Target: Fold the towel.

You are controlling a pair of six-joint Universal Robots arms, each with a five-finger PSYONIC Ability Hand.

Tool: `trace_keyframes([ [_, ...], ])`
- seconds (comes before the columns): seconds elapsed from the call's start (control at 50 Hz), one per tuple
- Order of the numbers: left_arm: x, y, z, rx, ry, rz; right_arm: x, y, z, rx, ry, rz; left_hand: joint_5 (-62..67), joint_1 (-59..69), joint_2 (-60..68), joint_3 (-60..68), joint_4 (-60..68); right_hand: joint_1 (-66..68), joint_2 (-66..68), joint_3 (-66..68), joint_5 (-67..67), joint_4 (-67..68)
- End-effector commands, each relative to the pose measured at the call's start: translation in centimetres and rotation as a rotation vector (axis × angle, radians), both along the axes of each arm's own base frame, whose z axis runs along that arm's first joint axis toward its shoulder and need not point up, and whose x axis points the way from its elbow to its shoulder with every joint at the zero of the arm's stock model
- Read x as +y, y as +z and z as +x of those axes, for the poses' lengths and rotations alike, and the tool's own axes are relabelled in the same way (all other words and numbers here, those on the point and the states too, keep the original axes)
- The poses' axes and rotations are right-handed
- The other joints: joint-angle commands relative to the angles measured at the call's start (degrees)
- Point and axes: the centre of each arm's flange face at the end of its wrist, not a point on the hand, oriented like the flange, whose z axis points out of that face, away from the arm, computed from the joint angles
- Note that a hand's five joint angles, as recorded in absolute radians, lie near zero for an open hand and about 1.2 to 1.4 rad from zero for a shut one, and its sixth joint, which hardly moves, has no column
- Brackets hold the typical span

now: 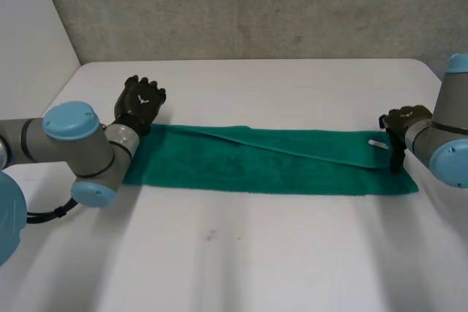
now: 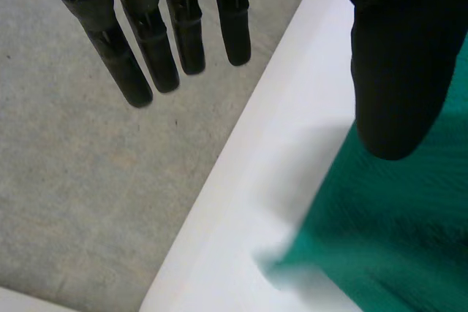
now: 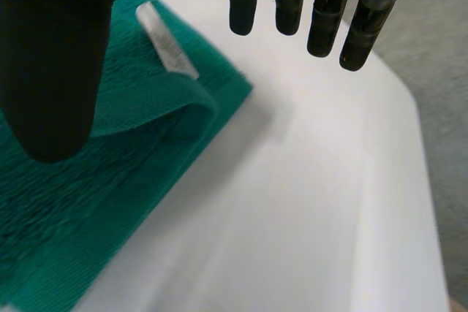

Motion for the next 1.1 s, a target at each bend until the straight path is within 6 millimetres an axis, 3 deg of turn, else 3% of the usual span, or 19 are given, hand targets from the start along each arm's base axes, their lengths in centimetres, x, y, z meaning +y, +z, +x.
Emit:
trace_keyframes([
  [0.02, -0.1, 1.8, -0.1, 0.022, -0.004, -0.043, 0.5, 3.5, -0.5, -0.056, -0.029, -0.113, -9.98, -8.99, -10.2, -10.71, -10.07, -1.32, -2.33, -1.84, -3.44, -3.07],
  [0.1, 0.2, 3.1, 0.1, 0.032, 0.002, -0.065, 1.1, 5.0, -0.6, -0.087, -0.028, -0.164, -10.33, -9.34, -10.55, -11.06, -10.42, -1.32, -2.33, -1.84, -3.44, -3.07],
  [0.16, 0.5, 3.4, 0.3, 0.033, 0.003, -0.065, 2.7, 7.3, -0.3, -0.123, 0.022, -0.225, -10.33, -9.34, -10.55, -11.06, -10.42, -0.07, -1.08, -0.59, -2.2, -1.83],
  [0.24, 1.0, 4.1, 0.6, 0.035, 0.009, -0.064, 4.7, 7.8, 0.3, -0.156, 0.11, -0.206, -10.33, -9.34, -10.55, -11.06, -10.42, 15.55, 14.54, 15.03, 13.42, 13.79],
  [0.26, 1.3, 4.2, 0.8, 0.034, 0.012, -0.058, 5.2, 7.5, 0.5, -0.17, 0.145, -0.182, -10.33, -9.34, -10.55, -11.06, -10.42, 28.07, 27.07, 27.56, 25.95, 26.32],
  [0.34, 2.0, 4.3, 1.3, 0.042, 0.02, -0.036, 6.9, 6.0, 1.1, -0.206, 0.218, -0.054, -10.33, -9.34, -10.55, -11.06, -10.42, 49.86, 48.85, 49.34, 47.74, 48.1],
  [0.42, 2.5, 4.0, 1.5, 0.046, 0.024, -0.014, 8.0, 5.3, 1.3, -0.225, 0.235, 0.056, -10.33, -9.34, -10.55, -11.06, -10.42, 59.47, 58.46, 58.95, 57.35, 57.72],
  [0.48, 2.8, 3.5, 1.7, 0.044, 0.031, 0.005, 8.2, 2.0, 1.3, -0.226, 0.216, 0.228, -10.33, -9.34, -10.55, -11.06, -10.42, 68.38, 67.37, 67.86, 66.25, 66.62],
  [0.52, 2.8, 3.4, 1.7, 0.043, 0.032, 0.009, 7.8, 0.8, 1.4, -0.226, 0.213, 0.264, -10.33, -9.34, -10.55, -11.06, -10.42, 68.68, 67.67, 68.16, 66.56, 66.92],
  [0.58, 2.9, 3.1, 1.7, 0.039, 0.033, 0.016, 6.8, -0.4, 1.4, -0.224, 0.206, 0.276, -10.33, -9.34, -10.55, -11.06, -10.42, 68.68, 67.67, 68.16, 66.56, 66.93],
  [0.7, 3.0, 3.0, 1.7, 0.038, 0.034, 0.02, 4.7, -0.4, 1.6, -0.222, 0.191, 0.202, -10.33, -9.34, -10.55, -11.06, -10.42, 63.23, 62.22, 62.71, 61.1, 61.47],
  [0.76, 3.0, 3.1, 1.7, 0.038, 0.034, 0.019, 3.2, -0.3, 1.5, -0.241, 0.152, 0.125, -10.33, -9.34, -10.55, -11.06, -10.42, 13.71, 12.7, 13.19, 11.59, 11.96],
  [0.8, 3.0, 3.1, 1.7, 0.039, 0.034, 0.017, 2.5, -0.1, 1.4, -0.256, 0.123, 0.072, -10.33, -9.34, -10.55, -11.06, -10.42, -1.2, -2.2, -1.71, -3.32, -2.95],
  [0.88, 3.0, 3.2, 1.7, 0.039, 0.034, 0.016, 1.0, 1.9, 1.1, -0.308, 0.069, -0.093, -10.33, -9.34, -10.55, -11.06, -10.42, -1.32, -2.33, -1.84, -3.44, -3.07],
  [0.96, 3.0, 3.2, 1.9, 0.038, 0.042, 0.019, 1.4, 3.0, 1.0, -0.313, 0.069, -0.112, -10.17, -9.17, -10.38, -10.89, -10.26, -1.32, -2.33, -1.84, -3.44, -3.07],
  [1.02, 3.0, 3.1, 2.0, 0.037, 0.053, 0.021, 1.9, 2.9, 0.9, -0.307, 0.069, -0.089, -10.16, -9.17, -10.38, -10.89, -10.25, -1.32, -2.33, -1.84, -3.44, -3.07],
  [1.1, 3.2, 2.9, 2.3, 0.034, 0.065, 0.031, 3.8, 0.9, 0.4, -0.28, 0.063, 0.051, -10.33, -9.34, -10.55, -11.06, -10.42, 1.61, 0.6, 1.09, -0.52, -0.15],
])
